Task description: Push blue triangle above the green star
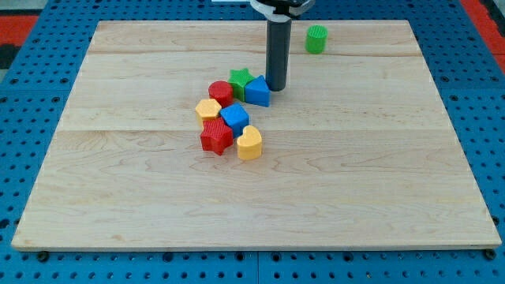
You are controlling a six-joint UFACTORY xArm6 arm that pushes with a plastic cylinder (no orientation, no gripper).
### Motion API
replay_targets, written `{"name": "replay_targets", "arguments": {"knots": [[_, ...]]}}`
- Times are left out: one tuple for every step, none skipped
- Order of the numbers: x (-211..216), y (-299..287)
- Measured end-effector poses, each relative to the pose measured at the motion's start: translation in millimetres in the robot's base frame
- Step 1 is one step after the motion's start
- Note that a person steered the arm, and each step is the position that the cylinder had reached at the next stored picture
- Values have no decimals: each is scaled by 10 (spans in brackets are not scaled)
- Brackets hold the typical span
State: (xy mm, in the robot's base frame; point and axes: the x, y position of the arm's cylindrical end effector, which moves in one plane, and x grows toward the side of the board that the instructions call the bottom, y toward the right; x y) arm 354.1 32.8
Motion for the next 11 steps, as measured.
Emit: {"name": "replay_targets", "arguments": {"knots": [[181,199],[553,344],[613,-47],[246,-288],[-55,-289],[-141,-289],[-271,-289],[-317,-44],[-391,224],[-527,291],[-711,276]]}}
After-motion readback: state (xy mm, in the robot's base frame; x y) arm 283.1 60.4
